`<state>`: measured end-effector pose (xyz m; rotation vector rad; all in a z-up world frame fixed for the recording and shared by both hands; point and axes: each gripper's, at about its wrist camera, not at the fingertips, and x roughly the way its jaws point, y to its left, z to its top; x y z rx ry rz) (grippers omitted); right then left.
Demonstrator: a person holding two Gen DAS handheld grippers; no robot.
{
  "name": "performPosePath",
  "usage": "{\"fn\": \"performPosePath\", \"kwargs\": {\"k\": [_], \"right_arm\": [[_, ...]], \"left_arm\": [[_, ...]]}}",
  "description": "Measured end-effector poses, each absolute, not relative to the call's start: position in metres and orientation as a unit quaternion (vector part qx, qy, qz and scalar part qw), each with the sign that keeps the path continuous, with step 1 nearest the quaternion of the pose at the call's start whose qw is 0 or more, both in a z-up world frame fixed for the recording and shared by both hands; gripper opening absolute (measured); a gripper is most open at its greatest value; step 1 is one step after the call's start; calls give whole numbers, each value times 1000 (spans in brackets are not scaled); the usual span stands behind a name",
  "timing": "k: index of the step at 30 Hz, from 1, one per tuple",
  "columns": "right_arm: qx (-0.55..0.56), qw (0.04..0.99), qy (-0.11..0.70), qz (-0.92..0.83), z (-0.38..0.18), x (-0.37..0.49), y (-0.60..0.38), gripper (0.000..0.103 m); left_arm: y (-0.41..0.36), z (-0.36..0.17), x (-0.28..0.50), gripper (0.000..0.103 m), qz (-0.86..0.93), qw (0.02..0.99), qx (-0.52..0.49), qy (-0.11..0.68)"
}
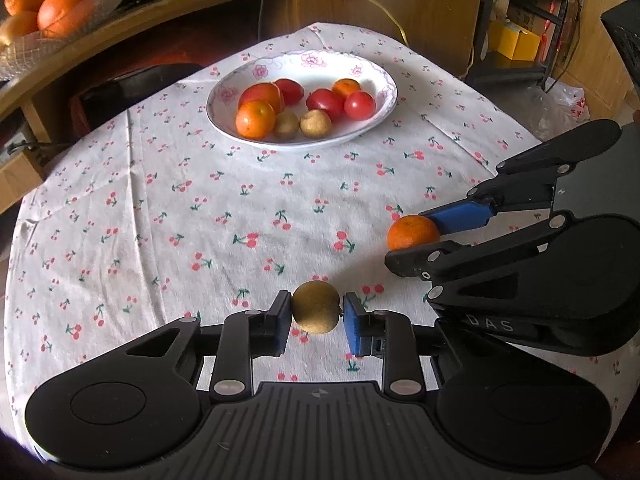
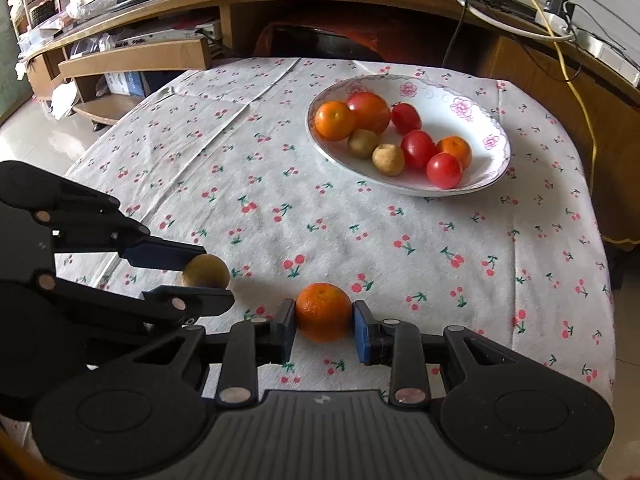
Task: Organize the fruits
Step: 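Lift both held fruits and carry them over the white bowl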
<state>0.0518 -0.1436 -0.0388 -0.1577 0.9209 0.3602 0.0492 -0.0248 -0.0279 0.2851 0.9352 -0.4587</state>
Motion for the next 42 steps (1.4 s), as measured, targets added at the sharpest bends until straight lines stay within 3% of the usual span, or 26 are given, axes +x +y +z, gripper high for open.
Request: {"fn": "performPosePath", "kwargs": {"k": [42], "right_arm": [[-45, 906, 405, 118, -18, 89, -160, 31]], "left_arm": [[-43, -10, 87, 33, -189, 883, 151, 402]]}}
